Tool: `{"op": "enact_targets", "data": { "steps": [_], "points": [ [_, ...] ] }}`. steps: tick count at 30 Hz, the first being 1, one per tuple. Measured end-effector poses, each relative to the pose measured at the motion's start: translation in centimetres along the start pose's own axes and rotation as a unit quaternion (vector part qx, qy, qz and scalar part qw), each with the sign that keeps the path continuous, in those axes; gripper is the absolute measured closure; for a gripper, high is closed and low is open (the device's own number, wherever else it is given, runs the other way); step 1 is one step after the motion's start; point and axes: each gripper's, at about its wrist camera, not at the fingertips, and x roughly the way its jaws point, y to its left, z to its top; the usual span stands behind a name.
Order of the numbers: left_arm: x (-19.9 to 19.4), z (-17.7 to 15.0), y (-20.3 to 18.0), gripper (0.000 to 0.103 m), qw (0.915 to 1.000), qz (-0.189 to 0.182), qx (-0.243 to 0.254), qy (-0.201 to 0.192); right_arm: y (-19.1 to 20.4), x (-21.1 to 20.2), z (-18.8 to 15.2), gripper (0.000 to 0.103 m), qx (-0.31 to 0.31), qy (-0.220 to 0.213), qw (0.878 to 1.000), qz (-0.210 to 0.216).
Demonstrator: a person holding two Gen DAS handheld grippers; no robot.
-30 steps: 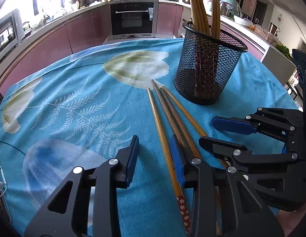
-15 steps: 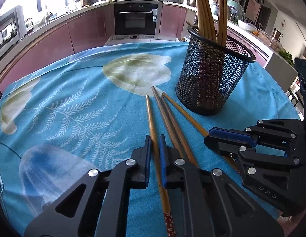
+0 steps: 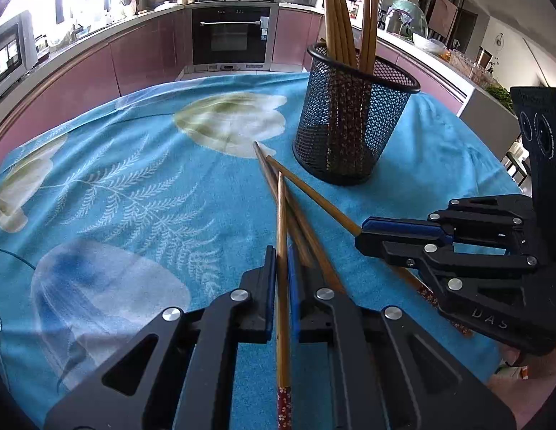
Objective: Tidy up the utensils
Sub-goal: 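Close the left tool on a chopstick while the right tool grasps another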
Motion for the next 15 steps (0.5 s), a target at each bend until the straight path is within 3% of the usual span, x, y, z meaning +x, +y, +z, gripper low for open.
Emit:
{"op": "enact_targets", "data": {
  "steps": [6,15],
  "points": [
    [0.46,-0.08,0.52,0.095,0.9999,-0.012,-0.001,0.010,0.24,0.92,0.13,0.095,-0.007,0.017,1.000,-0.009],
    [0.62,0.30,0.54,0.095,0.9999,-0.012,-0.004,0.010,0.04,0.67,0.10,0.097,-0.003,0.008,1.000,-0.005]
  ]
}}
